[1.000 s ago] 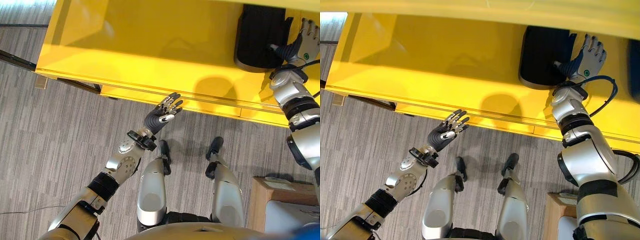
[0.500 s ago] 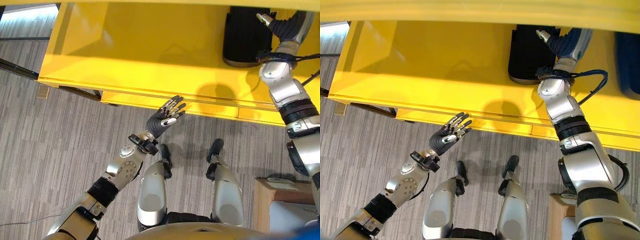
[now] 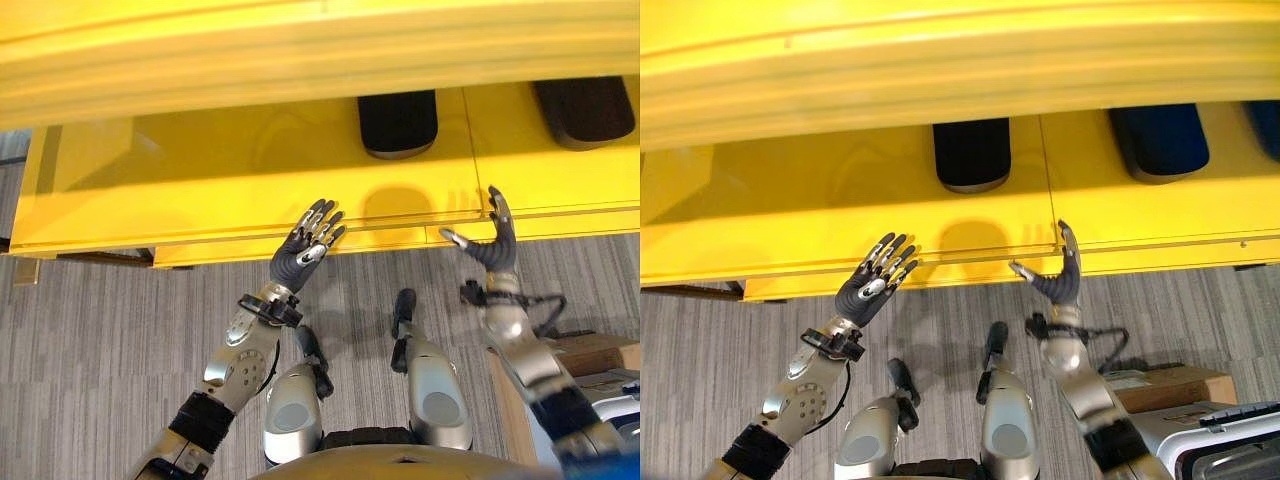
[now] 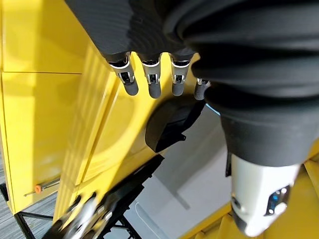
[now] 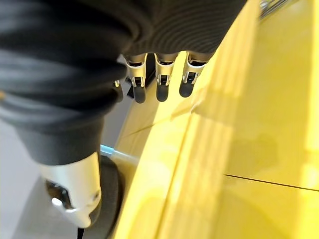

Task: Move parts from the plastic box to the shelf.

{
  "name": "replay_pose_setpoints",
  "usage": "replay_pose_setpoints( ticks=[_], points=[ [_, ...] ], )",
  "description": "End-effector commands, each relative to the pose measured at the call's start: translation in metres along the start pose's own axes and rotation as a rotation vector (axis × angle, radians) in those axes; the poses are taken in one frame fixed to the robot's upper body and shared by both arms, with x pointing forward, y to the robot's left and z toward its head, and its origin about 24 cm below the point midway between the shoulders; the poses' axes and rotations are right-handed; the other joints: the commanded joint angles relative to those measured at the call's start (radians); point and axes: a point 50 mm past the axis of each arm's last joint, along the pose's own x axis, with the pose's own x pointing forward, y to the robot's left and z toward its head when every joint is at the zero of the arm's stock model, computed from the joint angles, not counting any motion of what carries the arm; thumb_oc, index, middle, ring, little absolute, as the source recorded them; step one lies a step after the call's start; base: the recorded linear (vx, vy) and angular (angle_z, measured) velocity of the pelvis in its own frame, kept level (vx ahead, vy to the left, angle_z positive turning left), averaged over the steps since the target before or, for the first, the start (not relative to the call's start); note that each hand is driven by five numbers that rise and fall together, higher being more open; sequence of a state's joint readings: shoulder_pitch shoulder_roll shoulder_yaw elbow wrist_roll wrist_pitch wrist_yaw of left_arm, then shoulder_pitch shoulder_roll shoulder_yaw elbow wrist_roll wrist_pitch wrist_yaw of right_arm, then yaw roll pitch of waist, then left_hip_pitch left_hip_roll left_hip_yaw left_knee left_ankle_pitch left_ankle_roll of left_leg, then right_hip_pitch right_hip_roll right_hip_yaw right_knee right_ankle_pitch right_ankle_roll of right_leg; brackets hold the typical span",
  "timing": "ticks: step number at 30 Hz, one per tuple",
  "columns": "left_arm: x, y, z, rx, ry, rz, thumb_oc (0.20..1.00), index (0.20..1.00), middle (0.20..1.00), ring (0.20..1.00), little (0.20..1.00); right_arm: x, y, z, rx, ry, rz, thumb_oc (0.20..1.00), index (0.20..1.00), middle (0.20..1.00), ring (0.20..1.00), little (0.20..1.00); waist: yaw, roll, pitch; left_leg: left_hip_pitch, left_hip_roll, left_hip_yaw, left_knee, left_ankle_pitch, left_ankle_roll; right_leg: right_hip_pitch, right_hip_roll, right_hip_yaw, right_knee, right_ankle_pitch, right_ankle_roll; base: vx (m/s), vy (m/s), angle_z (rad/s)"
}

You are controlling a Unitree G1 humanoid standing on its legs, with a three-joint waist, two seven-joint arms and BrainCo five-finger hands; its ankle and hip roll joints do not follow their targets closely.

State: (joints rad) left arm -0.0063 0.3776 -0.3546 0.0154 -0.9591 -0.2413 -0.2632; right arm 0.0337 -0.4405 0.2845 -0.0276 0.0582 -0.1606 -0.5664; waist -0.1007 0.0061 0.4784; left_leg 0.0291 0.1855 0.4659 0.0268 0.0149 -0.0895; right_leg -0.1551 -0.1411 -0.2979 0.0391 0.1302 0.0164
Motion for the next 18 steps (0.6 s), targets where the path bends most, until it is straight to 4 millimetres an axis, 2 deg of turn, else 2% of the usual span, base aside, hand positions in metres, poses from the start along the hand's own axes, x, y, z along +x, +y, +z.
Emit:
replay_pose_setpoints(
  ticks=[1,3,4,6,9,11,13,14,15,17,18],
  points=[
    [-0.009,-0.009,0.013,0.032,-0.094,-0.059,1.000,1.000,1.000,1.000,1.000,0.024,-0.010,0.043,0.087,-0.243,0.021,1.000,1.000,1.000,1.000,1.000,0.002,0.014,-0.086,-0.019,-0.001,-0.030,-0.008,0.031,0.021,0.070,-0.043,0.015,0.128,-0.155,0.106,0.01,0.065,-0.24],
    [-0.019,-0.005,0.014,0.035,-0.095,-0.043,1.000,1.000,1.000,1.000,1.000,0.012,-0.017,0.040,0.091,-0.226,0.046,1.000,1.000,1.000,1.000,1.000,-0.008,0.002,-0.118,0.002,-0.009,-0.025,-0.024,0.030,0.024,0.094,-0.043,0.026,0.105,-0.145,0.116,-0.01,0.260,-0.13],
    [-0.030,-0.003,0.009,0.063,-0.039,-0.056,1.000,1.000,1.000,1.000,1.000,0.003,-0.021,0.021,0.101,-0.093,0.066,1.000,1.000,1.000,1.000,1.000,-0.013,-0.015,-0.163,0.042,-0.033,-0.007,-0.040,0.016,0.041,0.135,-0.054,0.029,0.066,-0.121,0.138,-0.03,0.415,0.02],
    [-0.034,-0.002,0.000,0.133,0.060,-0.124,1.000,1.000,1.000,1.000,1.000,0.001,-0.020,0.011,0.103,-0.035,0.059,1.000,1.000,1.000,1.000,1.000,-0.017,-0.020,-0.183,0.065,-0.055,0.008,-0.052,0.008,0.057,0.144,-0.066,0.030,0.057,-0.100,0.160,-0.05,0.367,-0.09],
    [-0.035,-0.003,-0.008,0.202,0.154,-0.204,1.000,1.000,1.000,1.000,1.000,0.002,-0.021,0.003,0.116,0.016,0.041,1.000,1.000,1.000,1.000,1.000,-0.023,-0.022,-0.188,0.076,-0.069,0.021,-0.059,0.003,0.069,0.142,-0.082,0.032,0.057,-0.080,0.179,-0.06,0.248,-0.08],
    [-0.037,-0.006,-0.016,0.220,0.244,-0.305,1.000,1.000,1.000,1.000,1.000,0.004,-0.021,-0.007,0.136,0.084,0.008,1.000,1.000,1.000,1.000,1.000,-0.035,-0.022,-0.186,0.086,-0.081,0.038,-0.071,0.000,0.078,0.123,-0.106,0.036,0.045,-0.035,0.203,-0.09,0.292,-0.03],
    [-0.040,-0.006,-0.028,0.228,0.355,-0.380,1.000,1.000,1.000,1.000,1.000,0.006,-0.018,-0.015,0.145,0.124,0.005,1.000,1.000,1.000,1.000,1.000,-0.043,-0.019,-0.184,0.102,-0.082,0.081,-0.081,0.001,0.074,0.099,-0.129,-0.002,0.039,0.013,0.218,-0.08,0.207,-0.42],
    [-0.040,-0.006,-0.029,0.229,0.355,-0.379,1.000,1.000,1.000,1.000,1.000,0.006,-0.016,-0.015,0.144,0.123,0.013,1.000,1.000,1.000,1.000,1.000,-0.042,-0.019,-0.183,0.105,-0.081,0.089,-0.082,0.001,0.073,0.093,-0.134,-0.014,0.048,0.020,0.219,-0.16,0.282,-0.94],
    [-0.044,-0.006,-0.035,0.250,0.391,-0.400,1.000,1.000,1.000,1.000,1.000,0.011,-0.011,-0.012,0.128,0.100,0.043,1.000,1.000,1.000,1.000,1.000,-0.039,-0.012,-0.178,0.111,-0.076,0.137,-0.081,0.002,0.081,0.071,-0.150,-0.060,0.135,0.017,0.217,-0.15,0.191,-0.70],
    [-0.045,-0.005,-0.036,0.249,0.401,-0.403,1.000,1.000,1.000,1.000,1.000,0.011,-0.011,-0.012,0.128,0.100,0.037,1.000,1.000,1.000,1.000,1.000,-0.041,-0.010,-0.179,0.105,-0.077,0.140,-0.077,0.000,0.089,0.067,-0.149,-0.053,0.168,0.001,0.211,-0.14,0.135,-0.90],
    [-0.046,-0.002,-0.037,0.238,0.415,-0.400,1.000,1.000,1.000,1.000,1.000,0.012,-0.014,-0.014,0.134,0.097,0.020,1.000,1.000,1.000,1.000,1.000,-0.042,0.002,-0.183,0.080,-0.074,0.144,-0.060,-0.004,0.115,0.068,-0.131,-0.036,0.289,-0.069,0.172,-0.15,0.086,-0.79]
  ],
)
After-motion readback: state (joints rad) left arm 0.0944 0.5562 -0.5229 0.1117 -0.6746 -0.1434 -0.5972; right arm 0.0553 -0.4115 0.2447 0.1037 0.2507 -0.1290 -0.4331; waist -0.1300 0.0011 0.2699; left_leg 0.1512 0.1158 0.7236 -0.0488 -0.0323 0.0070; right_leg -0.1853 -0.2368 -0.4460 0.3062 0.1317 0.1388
